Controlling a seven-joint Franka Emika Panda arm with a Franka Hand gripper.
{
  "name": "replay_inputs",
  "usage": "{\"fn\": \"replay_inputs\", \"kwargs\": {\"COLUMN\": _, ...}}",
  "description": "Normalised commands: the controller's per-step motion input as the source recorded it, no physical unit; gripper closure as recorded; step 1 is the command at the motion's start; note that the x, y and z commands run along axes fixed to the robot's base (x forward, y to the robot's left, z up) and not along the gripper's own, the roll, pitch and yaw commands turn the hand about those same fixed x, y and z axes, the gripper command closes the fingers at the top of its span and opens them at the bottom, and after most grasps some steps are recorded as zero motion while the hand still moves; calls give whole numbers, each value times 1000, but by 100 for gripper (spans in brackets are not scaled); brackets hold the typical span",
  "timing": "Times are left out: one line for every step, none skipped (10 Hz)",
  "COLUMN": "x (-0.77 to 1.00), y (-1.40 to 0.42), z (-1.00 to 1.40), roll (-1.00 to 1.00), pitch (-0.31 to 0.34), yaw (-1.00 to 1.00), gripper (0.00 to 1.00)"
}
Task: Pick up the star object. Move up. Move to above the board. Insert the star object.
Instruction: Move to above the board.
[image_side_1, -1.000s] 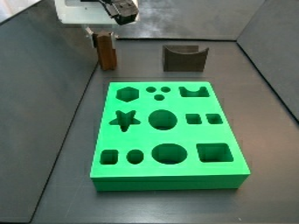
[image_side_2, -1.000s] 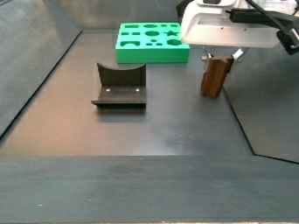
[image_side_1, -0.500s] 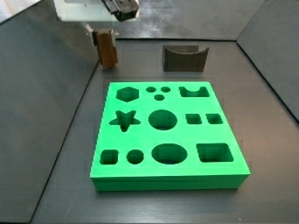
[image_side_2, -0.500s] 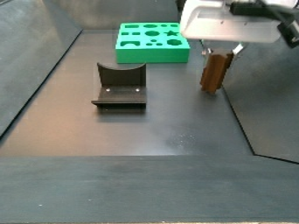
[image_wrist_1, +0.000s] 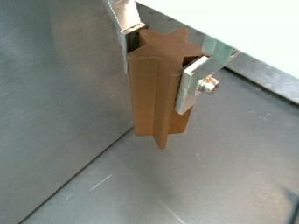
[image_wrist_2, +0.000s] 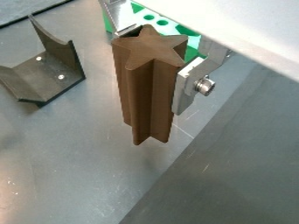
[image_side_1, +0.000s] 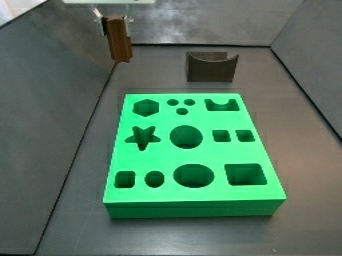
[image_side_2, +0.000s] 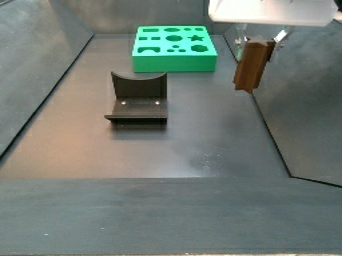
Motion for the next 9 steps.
{"fn": "replay_inputs", "kwargs": {"x": 3, "y": -70, "z": 1000, "roll": -84, "pitch": -153, "yaw": 105, "gripper": 100}}
{"fn": "replay_inputs", "kwargs": {"x": -11, "y": -68, "z": 1000, "roll": -88, "pitch": -100, "yaw": 79, "gripper": 100}}
{"fn": "replay_inputs", "kwargs": {"x": -13, "y": -66, "z": 1000, "roll": -95, "pitch": -74, "yaw": 63, "gripper": 100}}
{"fn": "replay_inputs", "kwargs": {"x": -16, "y": -64, "z": 1000, "roll": -108, "pitch": -30, "yaw": 39, "gripper": 100}}
{"fn": "replay_inputs", "kwargs": {"x": -18, "y": -61, "z": 1000, "roll": -115, "pitch": -7, "yaw": 27, "gripper": 100}}
{"fn": "replay_inputs", "kwargs": {"x": -15, "y": -59, "z": 1000, "roll": -119, "pitch": 15, "yaw": 19, "gripper": 100}}
{"fn": "replay_inputs", "kwargs": {"x": -14, "y": -58, "z": 1000, "roll": -120, "pitch": 29, "yaw": 14, "gripper": 100}}
{"fn": "replay_inputs", "kwargs": {"x": -11, "y": -52, "z": 1000, "roll": -119, "pitch": 50, "yaw": 6, "gripper": 100}}
{"fn": "replay_inputs", "kwargs": {"x": -8, "y": -51, "z": 1000, "roll": -118, "pitch": 54, "yaw": 2, "gripper": 100}}
